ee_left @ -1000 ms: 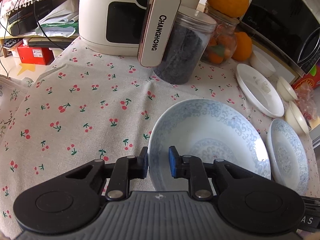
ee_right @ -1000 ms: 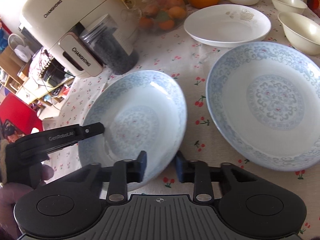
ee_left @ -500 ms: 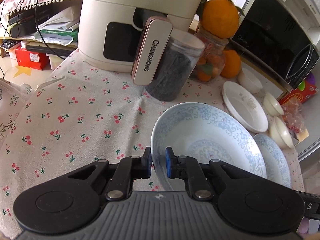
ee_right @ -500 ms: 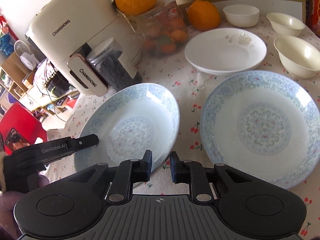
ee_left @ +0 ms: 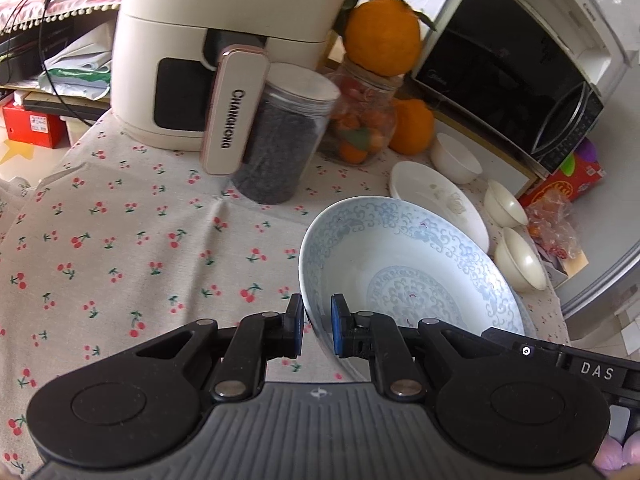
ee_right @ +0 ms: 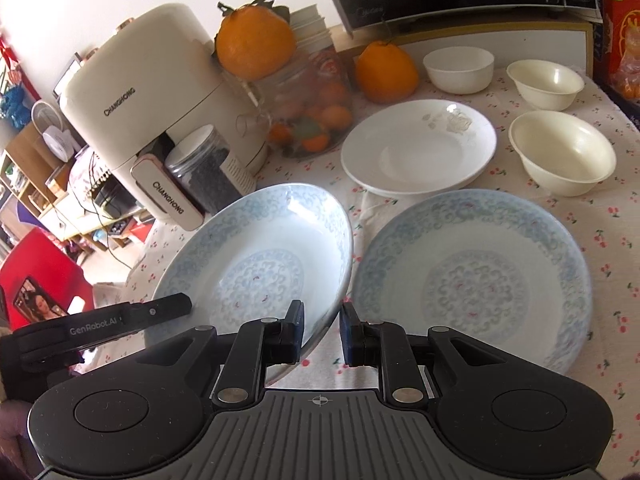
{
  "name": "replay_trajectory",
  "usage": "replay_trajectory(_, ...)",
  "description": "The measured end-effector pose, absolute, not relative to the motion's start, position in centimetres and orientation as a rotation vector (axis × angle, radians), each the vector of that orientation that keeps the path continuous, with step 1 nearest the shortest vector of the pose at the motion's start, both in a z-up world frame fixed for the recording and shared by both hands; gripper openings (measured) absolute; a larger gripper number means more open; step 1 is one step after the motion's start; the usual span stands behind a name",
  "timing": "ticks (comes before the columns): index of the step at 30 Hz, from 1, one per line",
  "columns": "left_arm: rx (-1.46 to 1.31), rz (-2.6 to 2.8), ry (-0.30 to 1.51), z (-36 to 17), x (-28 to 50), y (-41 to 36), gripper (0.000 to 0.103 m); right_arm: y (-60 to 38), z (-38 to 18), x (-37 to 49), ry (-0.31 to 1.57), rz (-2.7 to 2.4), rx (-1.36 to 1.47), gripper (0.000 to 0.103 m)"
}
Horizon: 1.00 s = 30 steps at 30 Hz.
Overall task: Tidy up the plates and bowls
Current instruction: 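Carry the held plate onto the other blue-patterned plate with the left gripper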
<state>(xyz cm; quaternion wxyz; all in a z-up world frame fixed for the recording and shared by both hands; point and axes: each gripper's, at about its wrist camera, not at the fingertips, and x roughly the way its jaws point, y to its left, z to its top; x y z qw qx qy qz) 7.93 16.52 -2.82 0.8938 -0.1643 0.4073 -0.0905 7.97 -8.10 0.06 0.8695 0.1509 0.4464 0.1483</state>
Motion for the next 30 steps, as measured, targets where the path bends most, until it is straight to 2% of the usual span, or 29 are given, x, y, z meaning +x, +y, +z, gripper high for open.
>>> replay_trajectory(17, -0.268, -0.288, 0.876, -2.8, 8.5, 10.0, 0.013, -15.2, 0.2, 7.0, 0.91, 0.212, 0.342, 0.019)
replay_trajectory(30, -0.174, -0.31, 0.911, -4.0, 9.5, 5.5, 0.013, -18.6, -1.1, 7.0, 0.966, 0.123, 0.357, 0.019)
